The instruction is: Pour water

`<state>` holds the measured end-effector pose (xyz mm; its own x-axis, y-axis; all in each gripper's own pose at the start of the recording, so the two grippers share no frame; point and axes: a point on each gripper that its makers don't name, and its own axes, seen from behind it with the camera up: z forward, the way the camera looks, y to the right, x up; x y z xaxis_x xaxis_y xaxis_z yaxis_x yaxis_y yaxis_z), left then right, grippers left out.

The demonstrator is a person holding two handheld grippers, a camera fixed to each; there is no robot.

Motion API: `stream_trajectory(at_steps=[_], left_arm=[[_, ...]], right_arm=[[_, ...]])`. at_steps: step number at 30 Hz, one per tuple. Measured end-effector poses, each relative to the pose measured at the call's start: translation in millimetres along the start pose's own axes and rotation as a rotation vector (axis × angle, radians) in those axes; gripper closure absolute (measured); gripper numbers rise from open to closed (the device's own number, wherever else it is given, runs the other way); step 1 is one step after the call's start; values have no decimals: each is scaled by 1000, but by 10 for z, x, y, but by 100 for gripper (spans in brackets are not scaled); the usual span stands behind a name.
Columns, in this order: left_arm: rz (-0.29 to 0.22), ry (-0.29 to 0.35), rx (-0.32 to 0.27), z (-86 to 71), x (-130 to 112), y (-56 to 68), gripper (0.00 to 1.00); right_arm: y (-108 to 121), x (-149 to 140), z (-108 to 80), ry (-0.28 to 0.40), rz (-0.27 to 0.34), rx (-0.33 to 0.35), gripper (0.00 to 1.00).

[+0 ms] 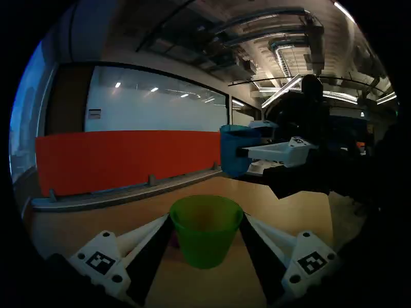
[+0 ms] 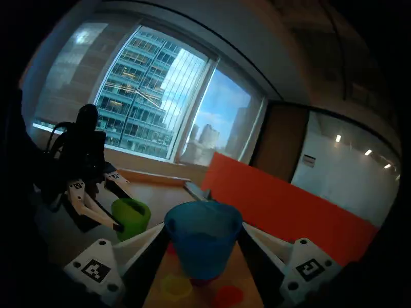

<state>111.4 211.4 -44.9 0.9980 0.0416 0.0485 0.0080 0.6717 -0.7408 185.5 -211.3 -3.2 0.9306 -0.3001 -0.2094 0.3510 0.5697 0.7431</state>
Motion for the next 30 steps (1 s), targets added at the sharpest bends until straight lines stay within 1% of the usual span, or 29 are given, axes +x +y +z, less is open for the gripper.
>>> stream_trajectory(at_steps=[12,23,30], left_arm=[[9,-9,-21,32,-40,102,13],[8,-13,-34,73,-99,163,13],[2,-7,-43,85,-79,205,12]], right_arm=[[112,157,53,3,-111,-7,11],[110,237,140,-4,-211,-5,11],[119,287,208,-4,-259,-3,11]])
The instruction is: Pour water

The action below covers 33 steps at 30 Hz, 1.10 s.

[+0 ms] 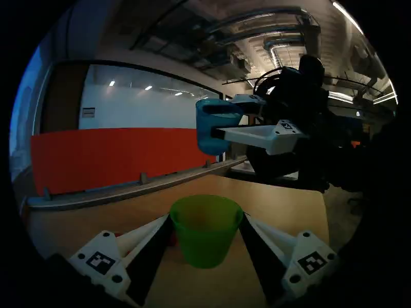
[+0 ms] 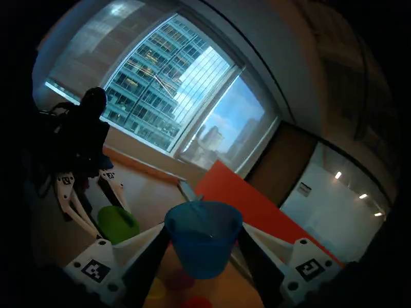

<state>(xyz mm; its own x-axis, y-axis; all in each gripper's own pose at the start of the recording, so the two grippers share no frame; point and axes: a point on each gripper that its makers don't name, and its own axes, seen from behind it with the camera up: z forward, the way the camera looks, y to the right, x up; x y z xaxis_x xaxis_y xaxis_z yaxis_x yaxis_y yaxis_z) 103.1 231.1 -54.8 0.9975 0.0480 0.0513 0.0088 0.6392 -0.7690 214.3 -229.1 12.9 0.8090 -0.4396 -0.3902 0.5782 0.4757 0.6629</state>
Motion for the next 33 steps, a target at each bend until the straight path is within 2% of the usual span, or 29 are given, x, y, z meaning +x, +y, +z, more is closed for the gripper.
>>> stream_trajectory(at_steps=[19,33], left_arm=[[1,6,-27,15,24,101,12],[4,4,-44,36,45,148,12]], right_arm=[[24,131,151,-2,-144,7,11],[17,138,227,-21,-275,5,12]])
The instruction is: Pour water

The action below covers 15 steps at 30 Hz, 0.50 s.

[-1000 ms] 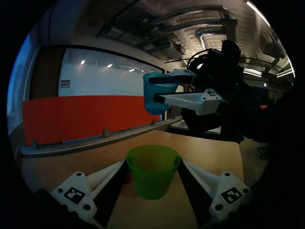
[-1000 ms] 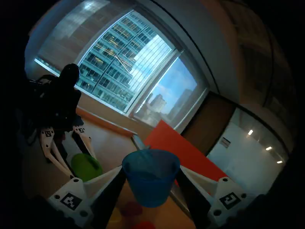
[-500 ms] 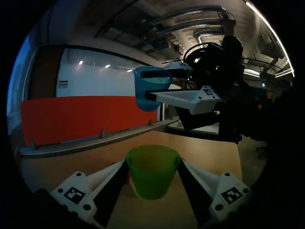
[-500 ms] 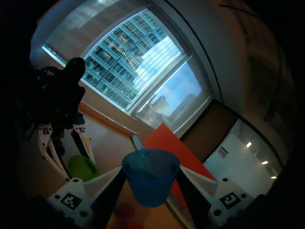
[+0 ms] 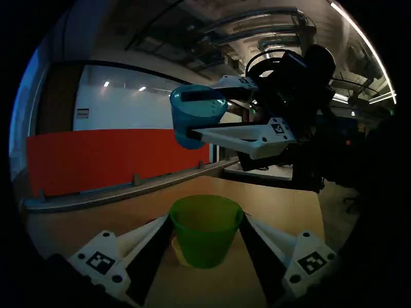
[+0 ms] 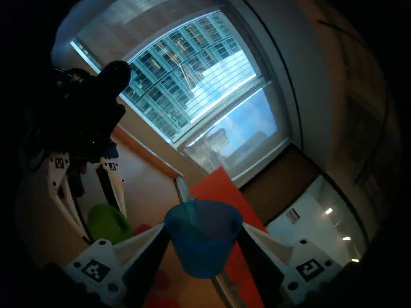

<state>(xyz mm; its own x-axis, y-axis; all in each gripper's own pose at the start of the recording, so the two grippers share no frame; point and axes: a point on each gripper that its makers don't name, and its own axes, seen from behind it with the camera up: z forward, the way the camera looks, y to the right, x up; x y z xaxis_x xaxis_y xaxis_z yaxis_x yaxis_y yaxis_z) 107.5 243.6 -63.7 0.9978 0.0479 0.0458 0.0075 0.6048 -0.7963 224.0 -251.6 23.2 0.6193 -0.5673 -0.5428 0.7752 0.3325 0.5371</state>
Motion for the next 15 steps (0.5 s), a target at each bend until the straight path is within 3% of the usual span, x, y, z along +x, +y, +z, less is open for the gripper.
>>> stream_trajectory(at_steps=[15], left_arm=[[1,-3,-6,17,-10,-1,13]], right_arm=[[17,-6,28,-7,-86,3,11]])
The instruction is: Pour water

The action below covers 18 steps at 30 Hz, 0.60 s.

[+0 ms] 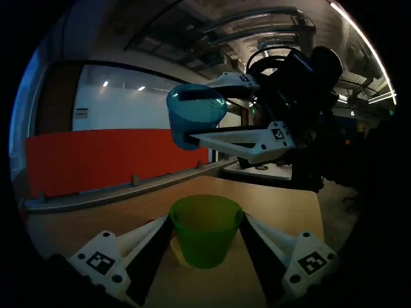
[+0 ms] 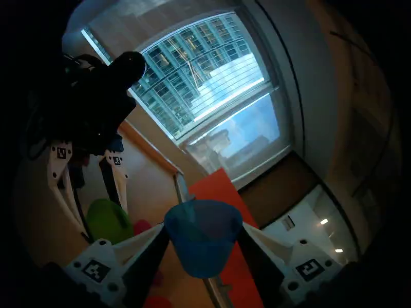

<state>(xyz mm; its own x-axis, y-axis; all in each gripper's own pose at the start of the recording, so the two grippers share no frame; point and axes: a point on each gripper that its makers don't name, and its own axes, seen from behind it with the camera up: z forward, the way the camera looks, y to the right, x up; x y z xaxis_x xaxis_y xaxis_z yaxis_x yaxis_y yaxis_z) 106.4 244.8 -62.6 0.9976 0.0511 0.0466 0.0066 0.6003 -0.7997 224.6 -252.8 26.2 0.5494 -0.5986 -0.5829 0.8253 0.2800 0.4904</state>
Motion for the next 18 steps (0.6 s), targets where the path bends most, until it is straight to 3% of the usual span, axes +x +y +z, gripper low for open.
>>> stream_trajectory(at_steps=[18], left_arm=[[7,-1,-15,38,36,51,13]], right_arm=[[73,-47,-14,-12,-82,-11,11]])
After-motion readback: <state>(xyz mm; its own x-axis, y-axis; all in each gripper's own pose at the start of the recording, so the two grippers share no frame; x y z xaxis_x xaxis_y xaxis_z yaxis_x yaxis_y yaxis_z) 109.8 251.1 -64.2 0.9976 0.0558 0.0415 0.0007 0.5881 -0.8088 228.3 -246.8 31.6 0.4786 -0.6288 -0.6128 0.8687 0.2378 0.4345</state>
